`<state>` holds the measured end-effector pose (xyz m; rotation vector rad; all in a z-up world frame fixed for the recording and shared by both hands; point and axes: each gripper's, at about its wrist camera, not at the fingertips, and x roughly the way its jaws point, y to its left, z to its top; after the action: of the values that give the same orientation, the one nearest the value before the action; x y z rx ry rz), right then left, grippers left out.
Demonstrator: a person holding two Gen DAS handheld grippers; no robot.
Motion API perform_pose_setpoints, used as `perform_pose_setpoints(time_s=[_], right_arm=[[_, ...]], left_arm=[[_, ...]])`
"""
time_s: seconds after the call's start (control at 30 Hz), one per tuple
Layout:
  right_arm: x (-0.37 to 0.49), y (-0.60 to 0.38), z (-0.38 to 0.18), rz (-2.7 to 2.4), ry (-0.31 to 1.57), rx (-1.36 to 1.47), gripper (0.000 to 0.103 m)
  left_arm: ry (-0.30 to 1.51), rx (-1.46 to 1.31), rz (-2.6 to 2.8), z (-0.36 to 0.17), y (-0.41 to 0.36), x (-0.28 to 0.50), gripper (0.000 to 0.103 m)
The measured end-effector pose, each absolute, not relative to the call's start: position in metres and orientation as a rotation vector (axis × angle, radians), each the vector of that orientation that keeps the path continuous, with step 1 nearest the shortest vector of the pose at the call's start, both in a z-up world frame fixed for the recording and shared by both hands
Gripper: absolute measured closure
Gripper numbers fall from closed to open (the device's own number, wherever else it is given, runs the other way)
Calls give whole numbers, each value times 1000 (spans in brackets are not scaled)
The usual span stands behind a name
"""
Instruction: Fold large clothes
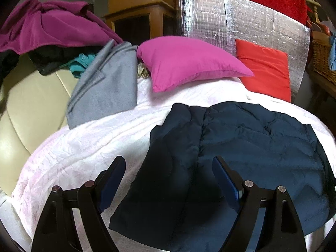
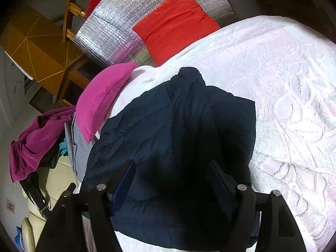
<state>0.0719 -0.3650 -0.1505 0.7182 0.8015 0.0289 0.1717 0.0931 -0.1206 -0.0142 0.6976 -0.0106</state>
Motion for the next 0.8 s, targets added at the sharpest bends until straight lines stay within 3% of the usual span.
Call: perform_pose_setpoints(time_s=[0.17,0.43,0.8], right_arm=[[69,-387,-162,94,805,847,26],[60,-419,-172,91,811,945,22],[83,-454,-204,6,839,974,21]], left_arm=[[835,-148,-155,-131,129,197,16],[900,-421,-173,-146,186,213,16],[1129,-531,-340,-194,161,232,15]])
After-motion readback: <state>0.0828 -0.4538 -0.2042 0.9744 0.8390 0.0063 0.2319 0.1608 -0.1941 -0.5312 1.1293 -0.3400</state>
